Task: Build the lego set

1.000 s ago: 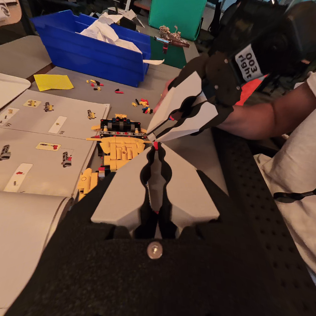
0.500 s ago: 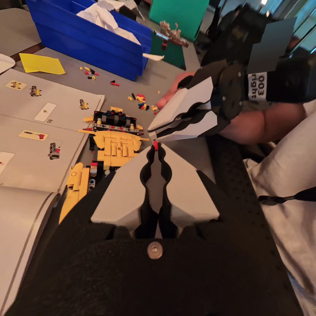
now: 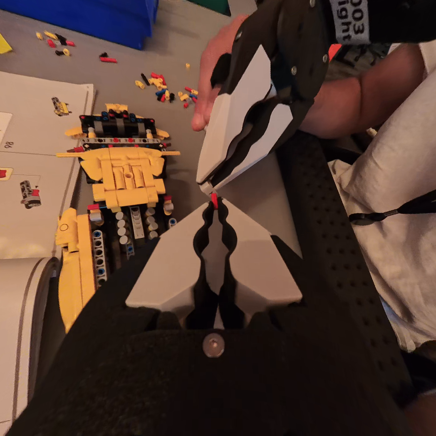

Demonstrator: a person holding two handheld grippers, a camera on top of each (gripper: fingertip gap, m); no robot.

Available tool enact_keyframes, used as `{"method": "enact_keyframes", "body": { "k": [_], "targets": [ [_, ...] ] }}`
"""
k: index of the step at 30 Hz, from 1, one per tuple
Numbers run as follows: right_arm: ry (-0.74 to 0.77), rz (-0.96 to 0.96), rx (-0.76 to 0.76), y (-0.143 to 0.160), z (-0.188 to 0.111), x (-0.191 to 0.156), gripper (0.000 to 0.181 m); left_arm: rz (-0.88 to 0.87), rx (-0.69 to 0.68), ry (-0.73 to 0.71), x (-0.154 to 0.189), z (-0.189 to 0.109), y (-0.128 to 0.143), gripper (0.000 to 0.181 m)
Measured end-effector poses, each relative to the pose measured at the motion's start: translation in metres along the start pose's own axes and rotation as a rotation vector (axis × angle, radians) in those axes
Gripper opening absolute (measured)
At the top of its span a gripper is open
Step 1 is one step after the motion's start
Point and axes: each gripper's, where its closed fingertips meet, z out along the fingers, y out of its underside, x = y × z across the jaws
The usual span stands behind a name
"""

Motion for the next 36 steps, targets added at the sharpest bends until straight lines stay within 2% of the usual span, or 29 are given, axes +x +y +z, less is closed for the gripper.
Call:
{"method": "enact_keyframes", "body": {
  "k": [8, 11, 21, 26, 29, 31, 32, 34, 36],
  "targets": [
    [-0.073, -0.154, -0.129, 0.008, 0.01, -0.024, 0.005, 0.018, -0.154, 0.013, 0.004, 0.009, 0.025, 0.002],
    [-0.07, -0.185, -0.169, 0.012, 0.012, -0.026, 0.006, 0.017, -0.168, 0.011, 0.002, 0.011, 0.028, 0.002],
    [-0.083, 0.175, -0.045, 0.013, 0.006, -0.004, 0.005, 0.03, -0.02, -0.041, -0.008, 0.008, 0.004, 0.002],
    [-0.09, 0.19, -0.043, 0.015, 0.007, -0.004, 0.006, 0.017, -0.013, -0.039, -0.01, 0.009, 0.005, 0.003],
    [-0.05, 0.224, -0.024, 0.016, 0.008, 0.006, 0.006, -0.002, 0.048, -0.075, -0.017, 0.005, -0.003, 0.003],
    [-0.01, 0.328, 0.021, 0.014, 0.006, 0.019, 0.006, -0.007, 0.137, -0.126, -0.024, -0.002, -0.016, 0.005],
    [0.004, 0.392, 0.041, 0.013, 0.005, 0.025, 0.006, -0.009, 0.169, -0.161, -0.029, -0.007, -0.021, 0.011],
    [0.005, 0.513, 0.088, 0.011, 0.002, 0.033, 0.006, -0.005, 0.184, -0.225, -0.038, -0.01, -0.024, 0.022],
    [-0.009, 0.652, 0.144, 0.009, -0.001, 0.039, 0.006, -0.001, 0.214, -0.228, -0.038, -0.01, -0.03, 0.025]
  ]
}}
